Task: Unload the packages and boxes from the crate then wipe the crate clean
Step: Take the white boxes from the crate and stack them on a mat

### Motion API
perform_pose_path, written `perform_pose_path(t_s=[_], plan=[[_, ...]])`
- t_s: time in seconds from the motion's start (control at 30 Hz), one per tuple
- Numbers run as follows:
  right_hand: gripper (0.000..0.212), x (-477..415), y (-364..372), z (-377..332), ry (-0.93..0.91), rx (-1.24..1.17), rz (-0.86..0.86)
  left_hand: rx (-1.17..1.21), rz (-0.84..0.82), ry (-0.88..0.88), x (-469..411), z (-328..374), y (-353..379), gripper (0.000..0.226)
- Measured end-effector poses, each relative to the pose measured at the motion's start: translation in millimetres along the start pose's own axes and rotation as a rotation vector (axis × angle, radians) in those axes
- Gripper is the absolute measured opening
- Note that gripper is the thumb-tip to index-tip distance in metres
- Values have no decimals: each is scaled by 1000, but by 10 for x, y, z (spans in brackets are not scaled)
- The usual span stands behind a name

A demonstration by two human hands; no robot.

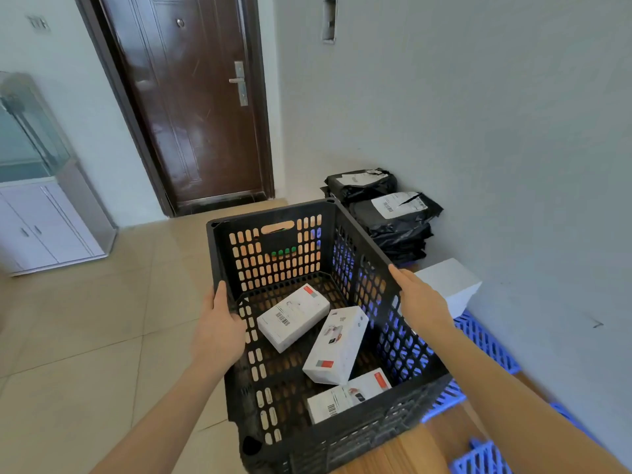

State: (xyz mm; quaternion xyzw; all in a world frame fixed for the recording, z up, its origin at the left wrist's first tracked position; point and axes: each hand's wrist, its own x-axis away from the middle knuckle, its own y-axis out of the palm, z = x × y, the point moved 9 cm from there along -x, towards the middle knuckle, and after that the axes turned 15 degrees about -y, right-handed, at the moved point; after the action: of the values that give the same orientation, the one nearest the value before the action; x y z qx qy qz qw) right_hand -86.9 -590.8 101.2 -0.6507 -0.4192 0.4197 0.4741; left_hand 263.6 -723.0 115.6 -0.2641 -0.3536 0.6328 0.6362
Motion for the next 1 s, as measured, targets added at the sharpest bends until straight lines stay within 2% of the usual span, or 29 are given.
perform_pose_path(t_s=[0.37,0.6,0.83,1.0], plan=[[60,-22,-41,-27,31,19,5,-54,-59,-36,-105,-5,103,73],[56,-17,-93,-123,25,-102,-16,-321,10,152,-101,100,105,75],[46,15,-311,-282,-15,34,136,-485,93,367,-144,399,26,56],[30,-100,-402,-530,-81,-122,314,-302,-124,379,-301,630,189,49]])
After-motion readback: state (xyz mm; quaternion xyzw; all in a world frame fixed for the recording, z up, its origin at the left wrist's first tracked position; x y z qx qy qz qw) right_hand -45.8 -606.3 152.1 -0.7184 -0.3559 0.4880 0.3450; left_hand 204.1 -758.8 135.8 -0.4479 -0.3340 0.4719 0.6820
